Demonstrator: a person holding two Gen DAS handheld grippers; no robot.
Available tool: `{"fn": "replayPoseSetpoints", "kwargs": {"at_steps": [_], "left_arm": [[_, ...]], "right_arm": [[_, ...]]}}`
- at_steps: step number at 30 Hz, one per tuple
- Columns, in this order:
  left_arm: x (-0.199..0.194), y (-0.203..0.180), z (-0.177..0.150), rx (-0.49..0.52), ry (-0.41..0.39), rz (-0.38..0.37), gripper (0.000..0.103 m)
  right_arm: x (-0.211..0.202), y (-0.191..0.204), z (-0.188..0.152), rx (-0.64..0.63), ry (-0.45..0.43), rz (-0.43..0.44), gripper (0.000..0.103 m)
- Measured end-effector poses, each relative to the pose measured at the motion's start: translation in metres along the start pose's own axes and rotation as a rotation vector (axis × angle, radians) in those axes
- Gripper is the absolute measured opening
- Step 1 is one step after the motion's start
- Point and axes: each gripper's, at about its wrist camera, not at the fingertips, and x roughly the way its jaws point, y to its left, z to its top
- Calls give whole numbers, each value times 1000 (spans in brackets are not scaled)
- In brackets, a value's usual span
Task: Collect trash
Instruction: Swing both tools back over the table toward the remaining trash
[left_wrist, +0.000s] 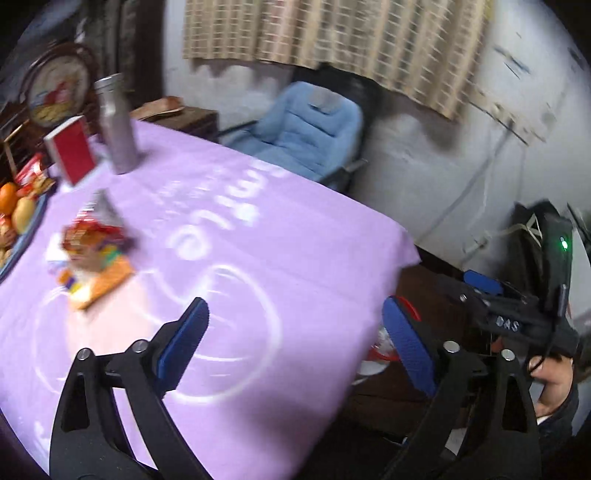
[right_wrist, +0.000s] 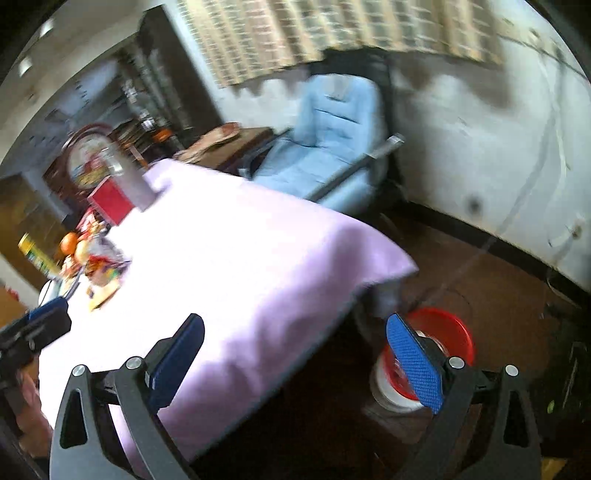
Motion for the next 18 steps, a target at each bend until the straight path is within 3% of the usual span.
{"fn": "replayPoseSetpoints", "kwargs": {"at_steps": [5, 9, 12, 15, 18], "left_arm": [[-21, 70, 13, -136, -40, 44, 94], [-22, 125, 13, -219, -59, 126, 95], [-11, 163, 7, -294, -45, 152, 95], [-6, 199, 2, -379, -32, 236, 95], [-11, 230, -6, -454, -42, 236, 95]], "right_arm": [[8, 68, 20, -111, 8, 76, 97], [23, 122, 31, -202, 31, 132, 97], [36, 158, 33, -263, 49, 150, 97], [57, 201, 34, -315, 79, 165, 97], [70, 229, 35, -346, 99, 196, 97]]}}
